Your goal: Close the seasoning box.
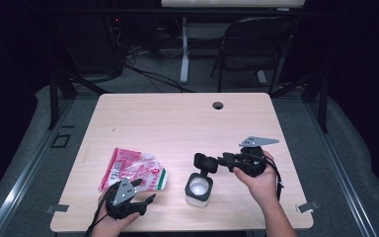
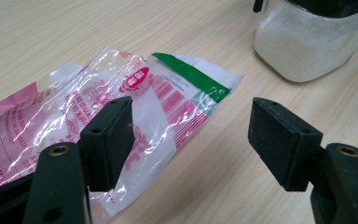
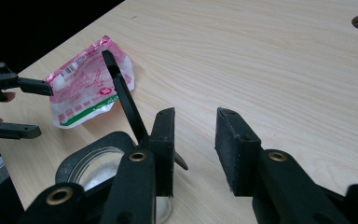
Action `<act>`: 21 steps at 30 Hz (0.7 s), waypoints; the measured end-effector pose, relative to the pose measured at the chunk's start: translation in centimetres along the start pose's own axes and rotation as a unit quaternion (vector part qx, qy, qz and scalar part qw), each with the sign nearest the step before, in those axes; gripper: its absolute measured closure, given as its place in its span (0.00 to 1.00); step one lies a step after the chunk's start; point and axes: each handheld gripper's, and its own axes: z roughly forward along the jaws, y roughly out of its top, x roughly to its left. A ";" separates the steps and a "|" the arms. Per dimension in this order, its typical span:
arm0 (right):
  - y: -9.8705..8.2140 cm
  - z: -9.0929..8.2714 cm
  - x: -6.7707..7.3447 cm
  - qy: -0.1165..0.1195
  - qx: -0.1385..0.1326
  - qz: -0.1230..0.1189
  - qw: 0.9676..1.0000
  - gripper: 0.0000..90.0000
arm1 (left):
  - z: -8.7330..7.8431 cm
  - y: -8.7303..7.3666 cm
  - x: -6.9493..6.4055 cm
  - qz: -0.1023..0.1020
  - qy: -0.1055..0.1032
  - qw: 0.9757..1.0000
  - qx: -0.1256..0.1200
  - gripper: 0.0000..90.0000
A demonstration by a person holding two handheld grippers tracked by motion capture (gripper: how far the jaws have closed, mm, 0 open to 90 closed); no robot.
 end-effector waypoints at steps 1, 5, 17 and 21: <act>0.0 0.0 0.0 0.000 0.000 -0.001 1.000 0.76 | 0.0 0.0 0.0 0.000 0.000 1.000 0.000 0.35; 0.1 0.0 0.3 0.002 -0.005 -0.001 1.000 0.76 | 0.0 0.0 0.0 -0.001 0.000 1.000 0.000 0.36; 0.2 -0.1 0.4 0.001 -0.003 -0.005 1.000 0.77 | -0.1 0.0 0.0 -0.003 0.000 1.000 -0.001 0.36; 0.2 -0.1 0.6 0.002 -0.007 -0.005 1.000 0.77 | -0.1 0.0 0.0 -0.003 0.000 1.000 -0.001 0.37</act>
